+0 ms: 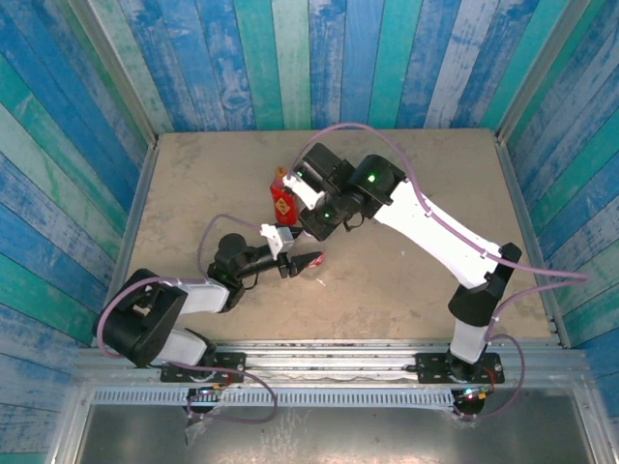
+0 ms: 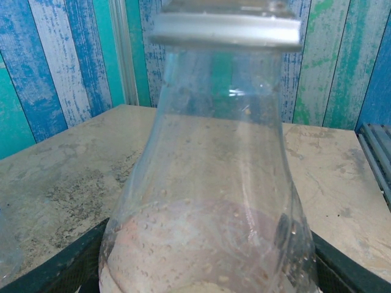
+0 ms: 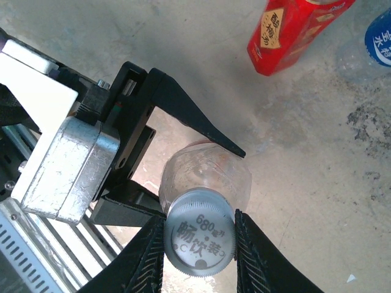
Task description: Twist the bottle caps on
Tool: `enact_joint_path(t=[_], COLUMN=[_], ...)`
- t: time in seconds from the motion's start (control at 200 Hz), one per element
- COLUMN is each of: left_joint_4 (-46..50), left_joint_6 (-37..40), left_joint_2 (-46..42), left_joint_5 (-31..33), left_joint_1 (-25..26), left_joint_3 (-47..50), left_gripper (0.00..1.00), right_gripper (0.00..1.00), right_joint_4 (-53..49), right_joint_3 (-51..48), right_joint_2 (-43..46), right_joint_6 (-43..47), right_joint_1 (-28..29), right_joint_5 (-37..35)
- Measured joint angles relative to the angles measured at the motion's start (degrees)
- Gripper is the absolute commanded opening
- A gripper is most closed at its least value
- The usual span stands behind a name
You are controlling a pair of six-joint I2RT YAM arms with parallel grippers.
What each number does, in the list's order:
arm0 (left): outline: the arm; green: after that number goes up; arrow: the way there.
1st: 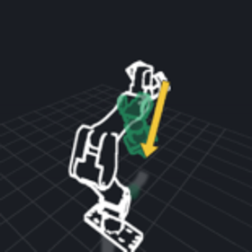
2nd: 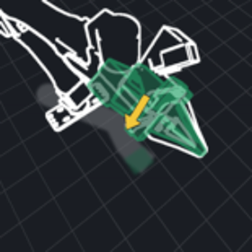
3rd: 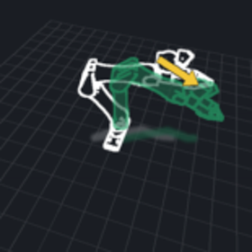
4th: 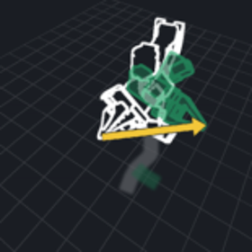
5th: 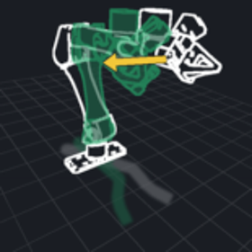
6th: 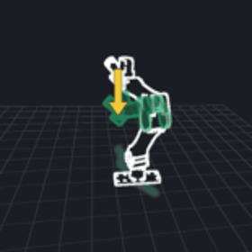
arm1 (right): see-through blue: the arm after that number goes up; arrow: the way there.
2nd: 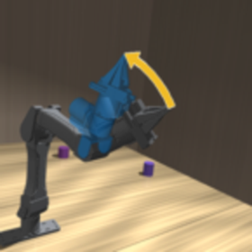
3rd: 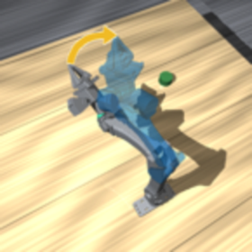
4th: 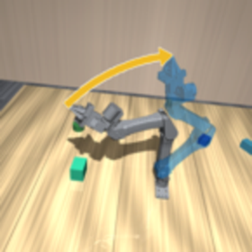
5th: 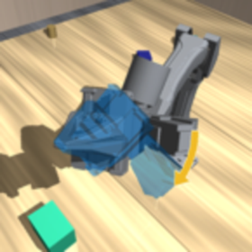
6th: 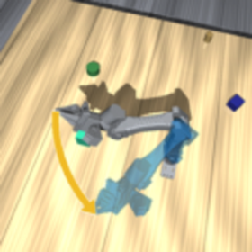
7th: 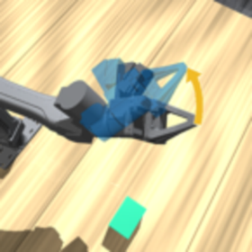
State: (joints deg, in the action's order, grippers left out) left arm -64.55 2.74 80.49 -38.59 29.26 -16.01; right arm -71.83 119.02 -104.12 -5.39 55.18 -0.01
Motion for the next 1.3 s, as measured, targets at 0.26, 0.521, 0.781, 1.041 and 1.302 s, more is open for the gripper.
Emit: enact_joint_path(t=[0.26, 0.521, 0.781, 1.041, 1.302], left_joint_4=[0.0, 0.3, 0.5, 1.1, 1.7], left_joint_6=[0.1, 0.1, -0.1, -0.5, -1.2], left_joint_2=[0.0, 0.0, 0.0, 0.0, 0.0], left_joint_5=[-0.6, -0.7, -0.5, -0.5, -0.5], left_joint_1=[0.0, 0.1, 0.1, 0.1, 0.1], left_joint_3=[0.0, -0.2, -0.3, -0.7, -1.0], left_gripper=[0.68, 0.68, 0.68, 0.67, 0.67], right_gripper=[0.35, 0.27, 0.26, 0.24, 0.24], right_joint_4=[0.0, 0.0, 9.0, 15.1, 23.0], right_joint_3=[-0.9, -1.0, -11.2, -17.2, -24.9], right_joint_2=[0.1, 0.1, 6.3, 10.1, 14.3], right_joint_6=[3.4, 3.8, 2.0, 0.9, 0.9], right_joint_1=[0.6, 1.0, 0.6, 0.5, 0.2], right_joint_5=[-0.6, -1.9, -1.5, -1.5, -1.7])
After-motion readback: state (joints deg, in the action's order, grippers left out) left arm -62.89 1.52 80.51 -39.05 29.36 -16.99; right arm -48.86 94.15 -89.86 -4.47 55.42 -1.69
